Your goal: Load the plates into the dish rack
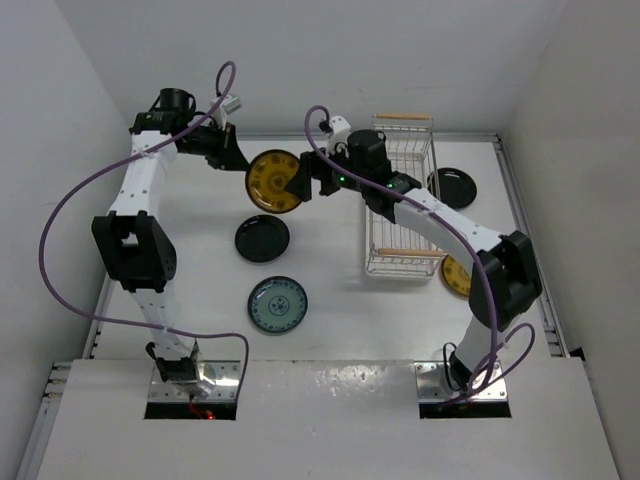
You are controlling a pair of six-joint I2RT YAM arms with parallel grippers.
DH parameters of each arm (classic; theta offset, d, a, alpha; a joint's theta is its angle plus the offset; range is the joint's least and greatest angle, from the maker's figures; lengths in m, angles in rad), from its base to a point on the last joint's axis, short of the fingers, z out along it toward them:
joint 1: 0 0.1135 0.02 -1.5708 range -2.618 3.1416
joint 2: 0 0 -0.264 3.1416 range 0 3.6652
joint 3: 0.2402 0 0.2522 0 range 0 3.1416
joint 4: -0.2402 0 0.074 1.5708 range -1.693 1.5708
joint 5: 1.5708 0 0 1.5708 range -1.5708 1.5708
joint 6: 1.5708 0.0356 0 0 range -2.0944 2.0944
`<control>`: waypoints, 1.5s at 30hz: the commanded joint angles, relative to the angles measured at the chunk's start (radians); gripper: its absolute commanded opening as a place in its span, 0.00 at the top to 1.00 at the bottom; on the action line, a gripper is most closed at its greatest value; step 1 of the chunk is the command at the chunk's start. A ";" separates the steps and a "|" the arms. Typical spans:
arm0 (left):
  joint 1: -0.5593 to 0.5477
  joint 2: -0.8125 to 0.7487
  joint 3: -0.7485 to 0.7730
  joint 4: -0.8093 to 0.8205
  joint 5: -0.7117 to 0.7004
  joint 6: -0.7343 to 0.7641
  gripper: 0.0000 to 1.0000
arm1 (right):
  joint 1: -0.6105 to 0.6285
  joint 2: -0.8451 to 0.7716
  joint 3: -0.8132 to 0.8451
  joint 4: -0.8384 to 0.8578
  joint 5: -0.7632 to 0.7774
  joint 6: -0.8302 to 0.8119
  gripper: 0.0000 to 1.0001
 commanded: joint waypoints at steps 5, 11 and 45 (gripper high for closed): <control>-0.048 -0.075 0.032 0.010 0.129 -0.005 1.00 | -0.007 0.055 0.006 0.034 -0.020 0.076 0.22; -0.079 -0.075 0.005 0.010 0.149 0.004 1.00 | -0.011 0.064 -0.039 0.100 -0.033 0.132 0.75; -0.042 -0.008 -0.023 0.105 -0.601 -0.194 0.17 | -0.117 -0.387 -0.341 -0.466 1.213 0.019 1.00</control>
